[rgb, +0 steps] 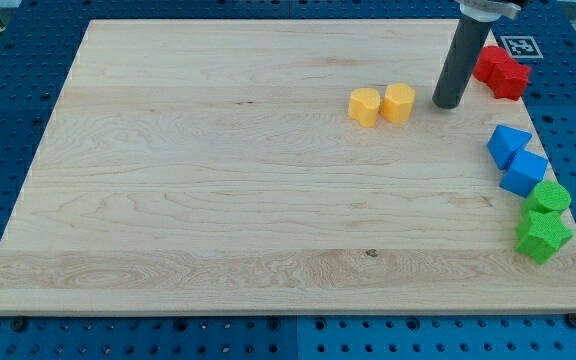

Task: Push the red star into the yellow blocks

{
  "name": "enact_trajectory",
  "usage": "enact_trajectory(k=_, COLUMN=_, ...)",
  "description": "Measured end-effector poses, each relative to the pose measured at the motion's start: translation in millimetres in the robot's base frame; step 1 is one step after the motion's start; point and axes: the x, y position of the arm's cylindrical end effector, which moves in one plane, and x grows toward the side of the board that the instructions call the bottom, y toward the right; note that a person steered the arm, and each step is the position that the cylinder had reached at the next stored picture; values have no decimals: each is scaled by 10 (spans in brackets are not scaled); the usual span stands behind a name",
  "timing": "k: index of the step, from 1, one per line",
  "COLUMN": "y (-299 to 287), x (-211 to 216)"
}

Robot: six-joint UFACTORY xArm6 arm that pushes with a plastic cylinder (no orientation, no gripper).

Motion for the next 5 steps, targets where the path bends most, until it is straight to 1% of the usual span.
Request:
enact_trajectory(k=1, y=31, x=55)
enact_trajectory(k=3, y=355, x=56)
enact_trajectory(k=5, y=448, x=57)
